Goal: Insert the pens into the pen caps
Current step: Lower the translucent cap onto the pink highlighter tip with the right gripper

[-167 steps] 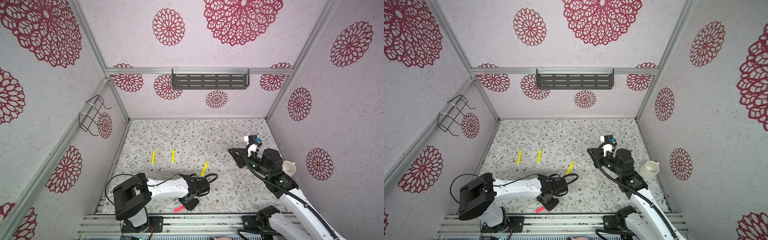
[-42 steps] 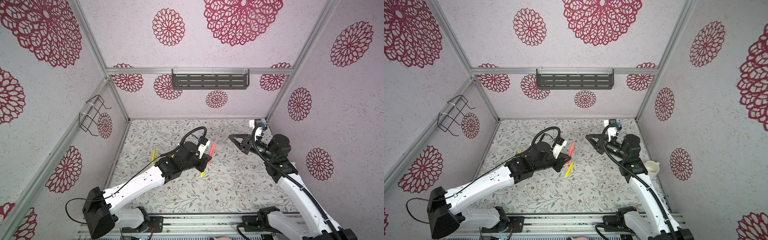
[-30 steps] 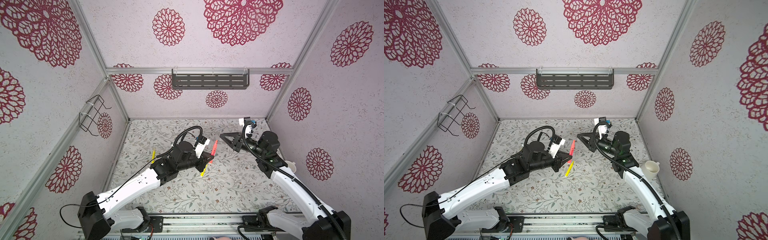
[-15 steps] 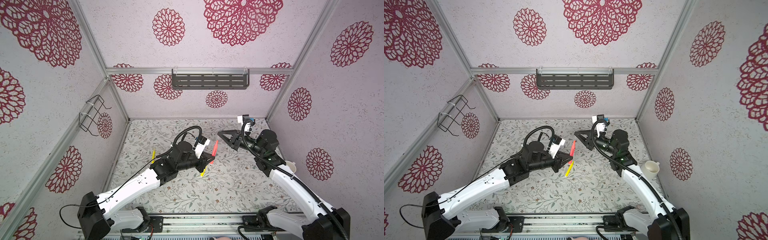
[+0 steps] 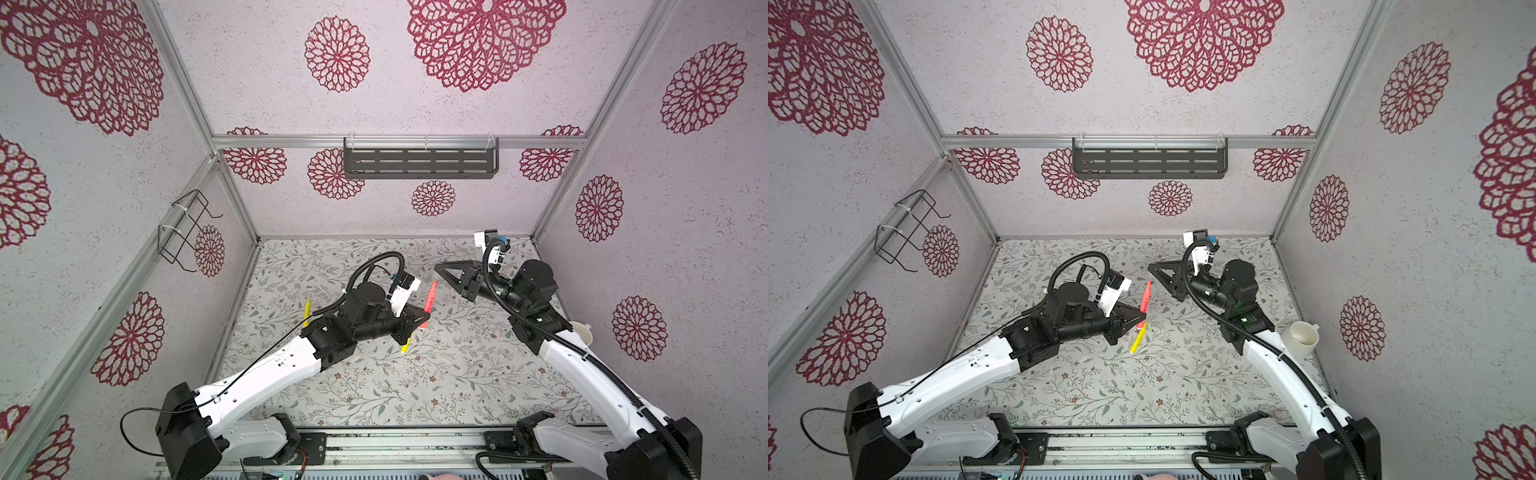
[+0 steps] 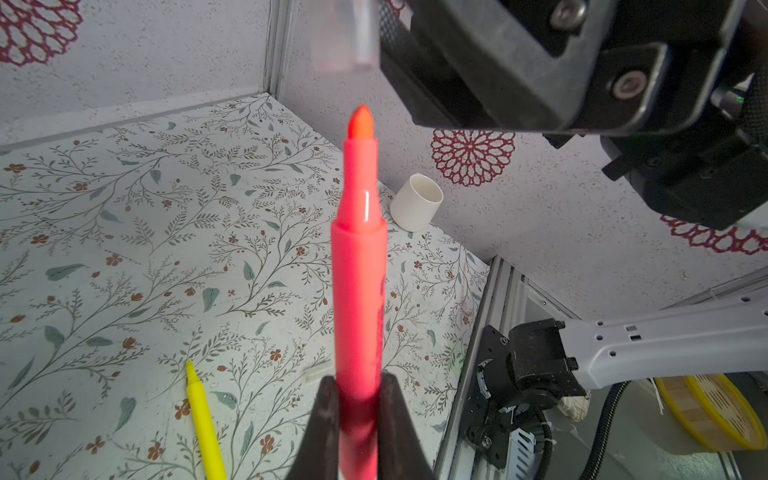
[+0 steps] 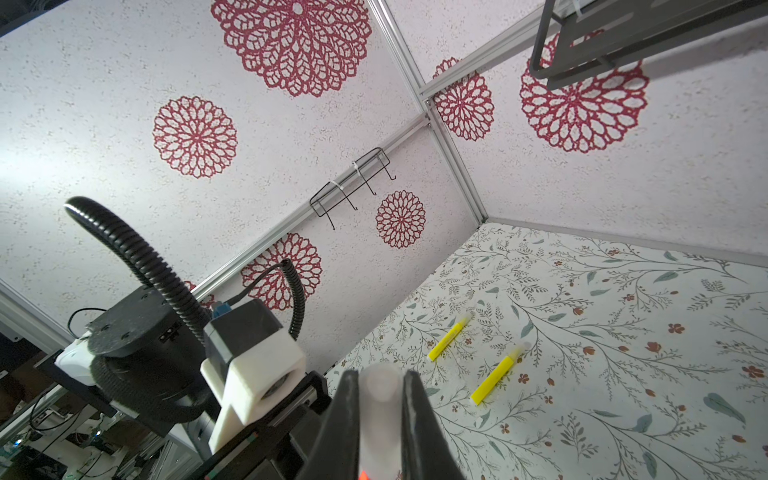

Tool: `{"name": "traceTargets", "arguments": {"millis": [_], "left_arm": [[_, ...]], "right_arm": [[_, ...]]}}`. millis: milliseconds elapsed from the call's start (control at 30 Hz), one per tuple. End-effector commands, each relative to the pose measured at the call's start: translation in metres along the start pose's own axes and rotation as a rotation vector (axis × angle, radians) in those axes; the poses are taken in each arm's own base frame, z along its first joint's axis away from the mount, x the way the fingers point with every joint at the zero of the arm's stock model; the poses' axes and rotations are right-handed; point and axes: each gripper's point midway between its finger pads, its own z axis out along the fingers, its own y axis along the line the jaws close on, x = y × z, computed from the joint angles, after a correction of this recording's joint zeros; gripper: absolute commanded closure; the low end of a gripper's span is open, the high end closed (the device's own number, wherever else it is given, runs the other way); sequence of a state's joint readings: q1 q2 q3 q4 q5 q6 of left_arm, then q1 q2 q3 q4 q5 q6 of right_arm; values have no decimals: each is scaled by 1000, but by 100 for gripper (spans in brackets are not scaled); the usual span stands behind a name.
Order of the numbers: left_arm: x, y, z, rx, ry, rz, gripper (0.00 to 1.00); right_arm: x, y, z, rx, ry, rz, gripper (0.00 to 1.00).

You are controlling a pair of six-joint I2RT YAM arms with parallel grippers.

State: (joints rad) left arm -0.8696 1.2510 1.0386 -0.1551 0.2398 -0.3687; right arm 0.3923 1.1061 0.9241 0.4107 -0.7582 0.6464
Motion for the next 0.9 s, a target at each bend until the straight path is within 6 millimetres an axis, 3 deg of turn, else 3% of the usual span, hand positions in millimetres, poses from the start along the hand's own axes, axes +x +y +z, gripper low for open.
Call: {"name": "traceTargets", "arguments": {"millis": [0, 567, 867], "left_arm": [[-10, 3, -1, -14, -23, 3, 100], [-14, 3, -3, -22, -36, 1, 100], [-12, 2, 0, -8, -25, -10, 100]], "right_arm": [[-15, 19, -4, -30, -46, -70, 100], [1, 17, -6, -2, -21, -65, 100], [-7, 17, -7, 18, -58, -80, 100]]}}
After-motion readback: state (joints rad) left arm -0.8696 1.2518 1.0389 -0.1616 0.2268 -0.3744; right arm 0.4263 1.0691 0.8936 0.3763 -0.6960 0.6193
